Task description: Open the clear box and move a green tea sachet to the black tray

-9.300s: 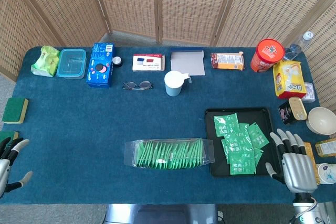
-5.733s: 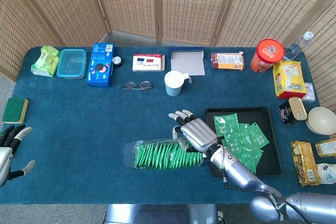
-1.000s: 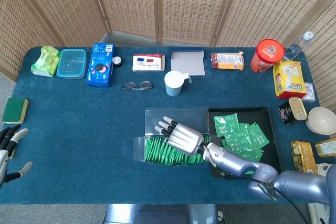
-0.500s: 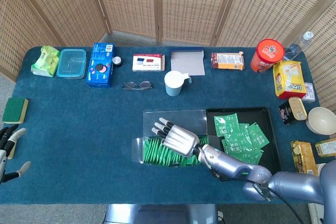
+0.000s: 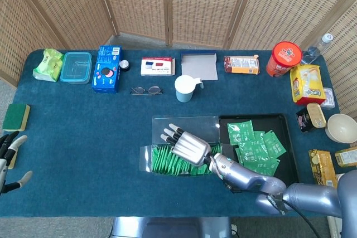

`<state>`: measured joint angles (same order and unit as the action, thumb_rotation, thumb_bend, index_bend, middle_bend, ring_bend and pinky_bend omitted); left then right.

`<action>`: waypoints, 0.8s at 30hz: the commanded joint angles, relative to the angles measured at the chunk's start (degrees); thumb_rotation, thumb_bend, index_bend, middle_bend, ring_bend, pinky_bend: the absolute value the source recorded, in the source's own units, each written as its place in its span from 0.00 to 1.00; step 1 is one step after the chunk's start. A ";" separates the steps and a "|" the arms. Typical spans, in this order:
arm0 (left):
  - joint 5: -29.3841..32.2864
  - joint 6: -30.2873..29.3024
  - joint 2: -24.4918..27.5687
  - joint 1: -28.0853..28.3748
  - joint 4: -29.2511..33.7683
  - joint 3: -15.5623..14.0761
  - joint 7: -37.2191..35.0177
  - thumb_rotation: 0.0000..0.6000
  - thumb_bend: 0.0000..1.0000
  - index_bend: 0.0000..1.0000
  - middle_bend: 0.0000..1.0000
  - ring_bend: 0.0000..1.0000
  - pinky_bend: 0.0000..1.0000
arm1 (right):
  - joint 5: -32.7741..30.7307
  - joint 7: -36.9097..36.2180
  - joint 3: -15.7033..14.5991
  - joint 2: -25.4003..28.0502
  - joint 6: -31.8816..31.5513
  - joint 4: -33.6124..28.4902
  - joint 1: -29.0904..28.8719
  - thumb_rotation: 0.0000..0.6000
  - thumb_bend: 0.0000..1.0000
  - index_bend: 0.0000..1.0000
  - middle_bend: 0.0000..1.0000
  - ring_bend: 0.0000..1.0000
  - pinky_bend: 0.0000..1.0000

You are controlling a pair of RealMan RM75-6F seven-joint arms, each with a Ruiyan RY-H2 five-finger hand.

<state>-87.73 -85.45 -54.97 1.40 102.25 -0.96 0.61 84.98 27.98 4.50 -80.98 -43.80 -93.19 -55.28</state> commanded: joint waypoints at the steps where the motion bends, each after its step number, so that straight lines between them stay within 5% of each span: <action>1: 0.01 0.02 -0.04 0.03 -0.01 0.03 0.06 1.00 0.22 0.10 0.05 0.00 0.22 | 0.00 -0.19 -0.05 0.03 -0.18 -0.07 0.02 1.00 0.25 0.61 0.12 0.06 0.03; 24: -0.24 0.15 -0.08 0.18 0.08 -0.03 0.35 1.00 0.22 0.09 0.04 0.00 0.22 | 0.18 -2.75 -0.07 1.68 -3.56 -1.14 1.60 1.00 0.32 0.69 0.18 0.11 0.05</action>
<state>-87.97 -85.30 -55.05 1.58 102.33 -0.98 0.96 85.12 25.29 4.44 -79.36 -47.31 -94.27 -53.74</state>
